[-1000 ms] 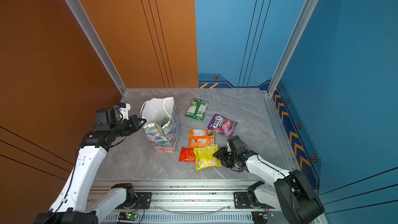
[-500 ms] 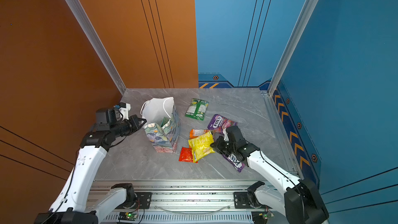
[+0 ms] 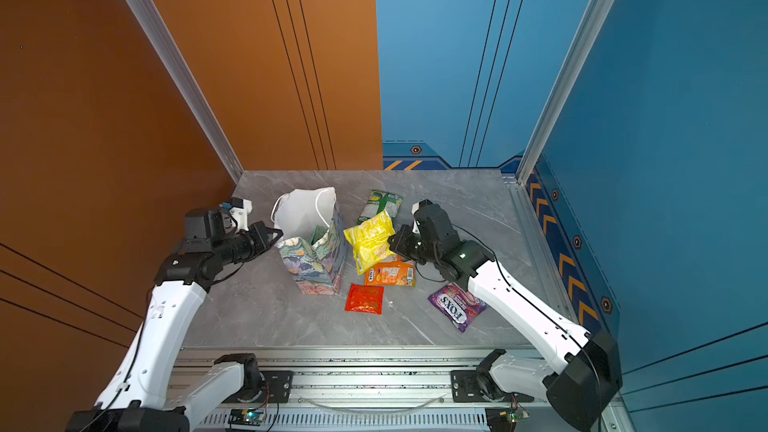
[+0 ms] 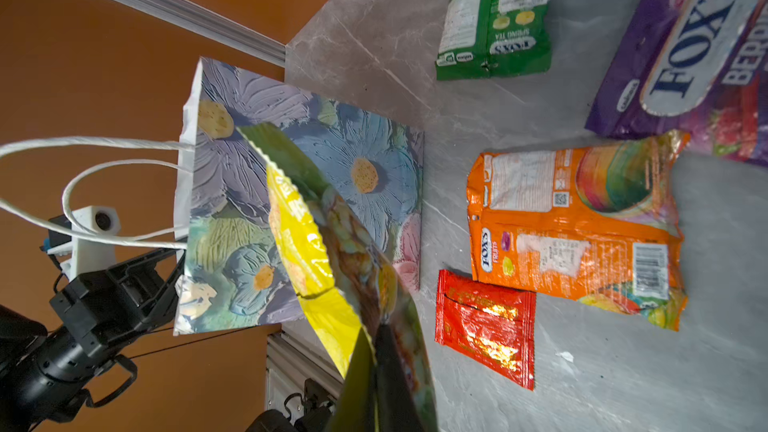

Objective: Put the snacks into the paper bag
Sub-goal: 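Lift the yellow chip bag high with the right gripper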

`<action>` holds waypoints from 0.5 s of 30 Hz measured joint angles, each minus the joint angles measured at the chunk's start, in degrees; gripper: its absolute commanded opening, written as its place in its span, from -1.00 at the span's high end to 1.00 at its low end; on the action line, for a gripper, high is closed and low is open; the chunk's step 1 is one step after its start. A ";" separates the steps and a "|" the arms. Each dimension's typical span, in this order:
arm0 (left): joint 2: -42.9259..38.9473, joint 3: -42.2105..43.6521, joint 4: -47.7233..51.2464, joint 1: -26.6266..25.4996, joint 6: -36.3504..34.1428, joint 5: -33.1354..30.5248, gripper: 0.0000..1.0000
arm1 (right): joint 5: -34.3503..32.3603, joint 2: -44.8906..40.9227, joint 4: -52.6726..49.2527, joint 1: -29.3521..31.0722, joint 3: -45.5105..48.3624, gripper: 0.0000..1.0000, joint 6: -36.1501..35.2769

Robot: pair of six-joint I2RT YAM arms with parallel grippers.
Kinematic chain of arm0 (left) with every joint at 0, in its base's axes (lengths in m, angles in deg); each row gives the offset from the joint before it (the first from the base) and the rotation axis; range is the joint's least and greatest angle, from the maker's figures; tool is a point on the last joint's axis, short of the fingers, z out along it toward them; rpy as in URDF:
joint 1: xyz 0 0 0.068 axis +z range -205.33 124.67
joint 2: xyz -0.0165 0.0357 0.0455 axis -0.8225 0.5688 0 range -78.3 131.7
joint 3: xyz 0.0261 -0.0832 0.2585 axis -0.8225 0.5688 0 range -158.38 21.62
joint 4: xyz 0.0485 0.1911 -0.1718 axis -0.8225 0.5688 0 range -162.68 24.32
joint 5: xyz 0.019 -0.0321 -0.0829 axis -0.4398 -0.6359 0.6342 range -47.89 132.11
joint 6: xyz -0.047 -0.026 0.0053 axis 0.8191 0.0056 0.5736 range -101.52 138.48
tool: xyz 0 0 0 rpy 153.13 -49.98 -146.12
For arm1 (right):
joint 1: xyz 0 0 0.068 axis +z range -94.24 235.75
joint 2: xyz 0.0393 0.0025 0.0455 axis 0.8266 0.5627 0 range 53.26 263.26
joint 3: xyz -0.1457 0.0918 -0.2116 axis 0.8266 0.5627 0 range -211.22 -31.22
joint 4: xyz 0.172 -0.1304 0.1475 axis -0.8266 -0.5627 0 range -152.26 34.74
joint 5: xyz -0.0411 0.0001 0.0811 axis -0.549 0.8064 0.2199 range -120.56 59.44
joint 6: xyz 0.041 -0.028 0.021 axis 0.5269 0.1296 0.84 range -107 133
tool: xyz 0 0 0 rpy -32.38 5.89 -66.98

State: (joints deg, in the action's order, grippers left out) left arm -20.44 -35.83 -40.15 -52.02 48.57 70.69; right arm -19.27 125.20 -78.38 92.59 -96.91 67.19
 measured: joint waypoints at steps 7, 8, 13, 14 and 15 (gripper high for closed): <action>0.00 0.00 0.00 0.00 0.00 0.02 1.00 | -10.43 6.99 -8.31 2.73 -20.09 1.00 -7.87; 0.00 0.00 0.00 0.00 0.00 0.00 1.00 | -11.80 7.43 -8.76 3.28 -21.88 1.00 -8.63; 0.00 0.00 0.00 0.00 0.00 0.00 1.00 | -19.80 9.60 -9.73 7.19 -28.92 1.00 -13.18; 0.00 0.00 0.00 0.00 0.00 0.00 1.00 | -20.96 10.45 -9.99 7.80 -30.27 1.00 -14.01; 0.00 0.00 0.00 0.00 0.00 0.00 1.00 | -21.81 11.23 -10.21 8.15 -31.41 1.00 -14.60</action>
State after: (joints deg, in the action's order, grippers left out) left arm -20.44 -35.83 -40.15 -52.02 48.57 70.69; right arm -41.08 136.43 -88.58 100.75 -128.32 52.59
